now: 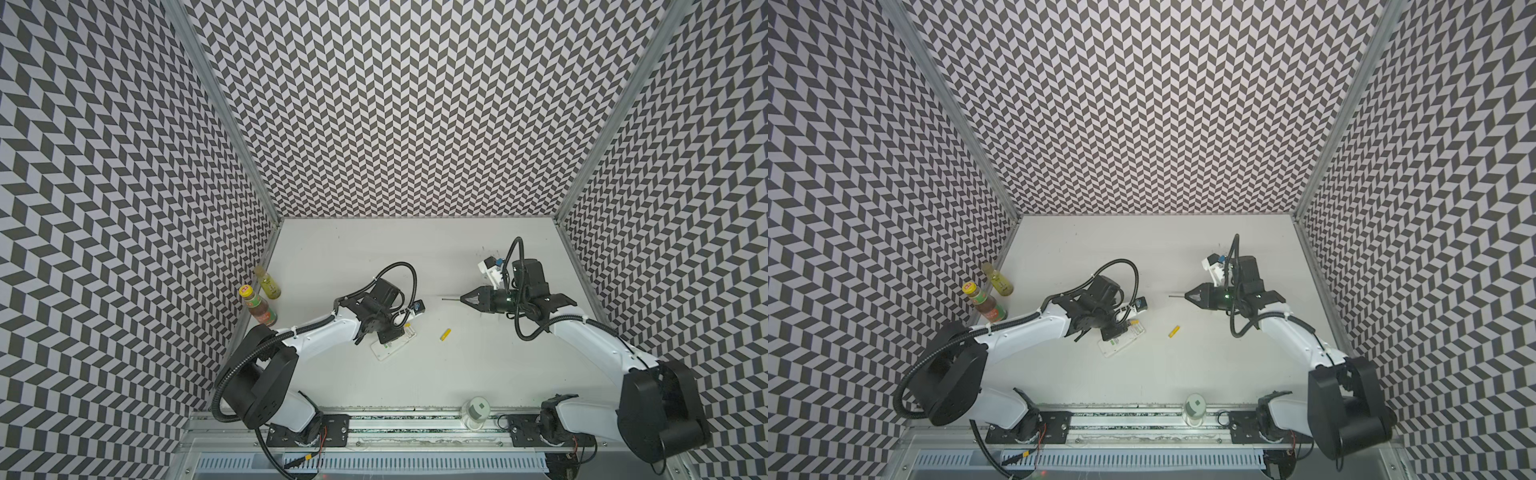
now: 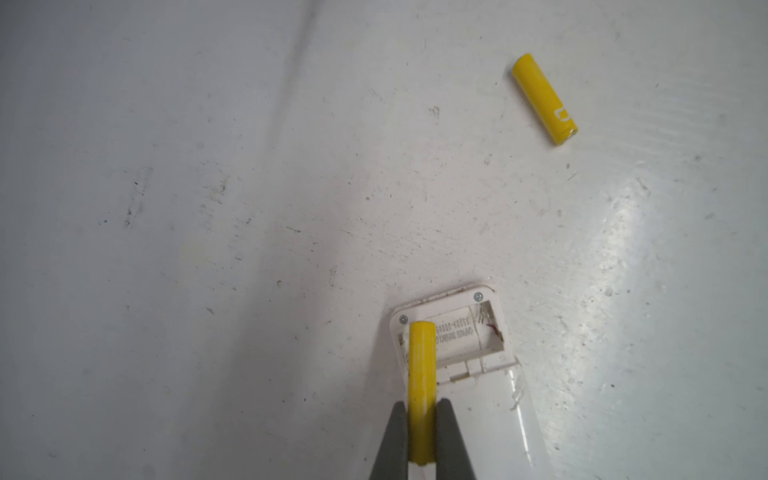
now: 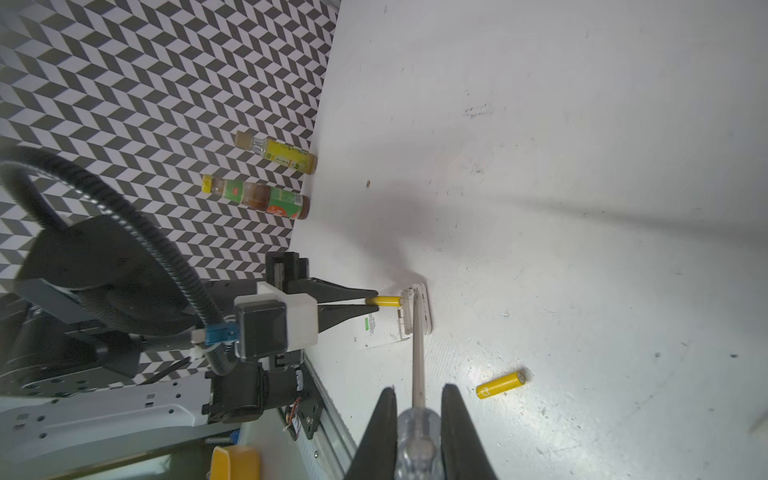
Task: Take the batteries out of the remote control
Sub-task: 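Lift the screwdriver away from the remote with the right gripper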
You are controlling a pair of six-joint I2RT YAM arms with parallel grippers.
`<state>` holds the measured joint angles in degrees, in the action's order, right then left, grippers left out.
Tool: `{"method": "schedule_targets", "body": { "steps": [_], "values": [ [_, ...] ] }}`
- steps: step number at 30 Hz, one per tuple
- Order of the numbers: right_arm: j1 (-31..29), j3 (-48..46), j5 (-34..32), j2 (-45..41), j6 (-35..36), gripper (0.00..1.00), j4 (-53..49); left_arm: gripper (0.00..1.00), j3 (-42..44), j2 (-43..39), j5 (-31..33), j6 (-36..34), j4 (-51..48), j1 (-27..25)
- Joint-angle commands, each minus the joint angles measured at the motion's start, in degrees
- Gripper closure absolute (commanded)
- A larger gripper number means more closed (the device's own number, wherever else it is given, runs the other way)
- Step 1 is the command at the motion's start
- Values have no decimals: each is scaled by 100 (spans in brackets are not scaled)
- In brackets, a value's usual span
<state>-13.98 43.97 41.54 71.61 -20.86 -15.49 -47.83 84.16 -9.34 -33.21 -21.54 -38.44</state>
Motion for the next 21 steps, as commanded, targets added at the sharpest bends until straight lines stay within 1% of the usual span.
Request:
{"method": "schedule_targets", "body": {
  "steps": [1, 3, 8, 12, 17, 19, 21],
  "values": [
    [122, 86, -753, -468, 239, 100, -174, 100, -344, -168, -505, 246, 68, 22],
    [219, 47, -1045, -667, 252, 100, -256, 100, -531, -31, -537, 447, 97, -130],
    [392, -308, -1462, -1349, 320, 100, -67, 100, -891, 418, -402, 1159, 440, -595],
    [471, -674, -1852, -1921, 341, 100, 129, 100, -1227, 886, -284, 1482, 404, -919],
    [468, -1226, -2272, -2740, 443, 100, 464, 100, -1621, 1548, 417, 1582, 442, -1268],
    [473, -1293, -2470, -2953, 449, 100, 461, 100, -1845, 1846, 542, 1738, 342, -1306],
    [474, -1311, -2633, -3078, 476, 100, 417, 100, -1991, 2075, 534, 1897, 308, -1307]
  ]
}}
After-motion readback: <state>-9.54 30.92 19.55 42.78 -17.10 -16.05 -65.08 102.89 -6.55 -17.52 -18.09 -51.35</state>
